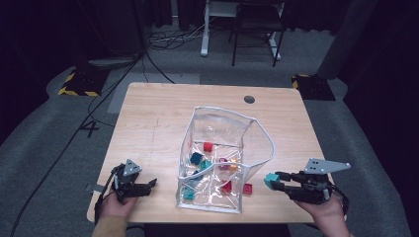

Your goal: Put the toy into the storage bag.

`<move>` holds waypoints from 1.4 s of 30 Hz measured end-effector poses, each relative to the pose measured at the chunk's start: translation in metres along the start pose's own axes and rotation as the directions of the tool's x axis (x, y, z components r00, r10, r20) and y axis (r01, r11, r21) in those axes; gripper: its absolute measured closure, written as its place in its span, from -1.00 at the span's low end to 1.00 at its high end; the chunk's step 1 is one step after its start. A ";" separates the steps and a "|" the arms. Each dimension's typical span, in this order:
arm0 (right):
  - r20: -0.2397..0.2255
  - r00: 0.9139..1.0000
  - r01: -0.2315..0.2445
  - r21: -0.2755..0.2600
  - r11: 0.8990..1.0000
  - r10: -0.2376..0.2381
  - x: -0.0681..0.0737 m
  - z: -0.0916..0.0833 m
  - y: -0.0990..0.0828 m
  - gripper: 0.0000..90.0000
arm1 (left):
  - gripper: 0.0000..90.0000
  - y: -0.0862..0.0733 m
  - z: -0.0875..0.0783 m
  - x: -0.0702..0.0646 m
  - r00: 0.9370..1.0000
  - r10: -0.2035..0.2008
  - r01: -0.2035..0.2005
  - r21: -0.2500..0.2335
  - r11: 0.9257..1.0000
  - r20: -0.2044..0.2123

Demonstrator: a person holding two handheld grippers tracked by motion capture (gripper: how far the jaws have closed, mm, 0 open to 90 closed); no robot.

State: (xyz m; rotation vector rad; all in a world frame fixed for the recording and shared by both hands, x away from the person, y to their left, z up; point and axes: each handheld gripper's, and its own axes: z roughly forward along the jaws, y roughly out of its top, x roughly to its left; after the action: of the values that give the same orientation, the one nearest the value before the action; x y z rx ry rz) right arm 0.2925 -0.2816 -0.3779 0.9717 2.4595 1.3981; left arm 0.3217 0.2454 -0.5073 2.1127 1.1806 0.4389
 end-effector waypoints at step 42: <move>0.005 0.979 0.203 -0.082 0.976 -0.203 0.016 0.001 0.134 0.31 | -0.64 -0.001 -0.001 0.000 1.000 0.007 -0.007 0.000 1.000 0.003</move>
State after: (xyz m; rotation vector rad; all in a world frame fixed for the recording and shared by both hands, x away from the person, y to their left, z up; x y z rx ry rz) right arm 0.3420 -0.2233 -0.2668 0.6800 2.4024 1.4200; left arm 0.3205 0.2460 -0.5073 2.1172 1.1724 0.4386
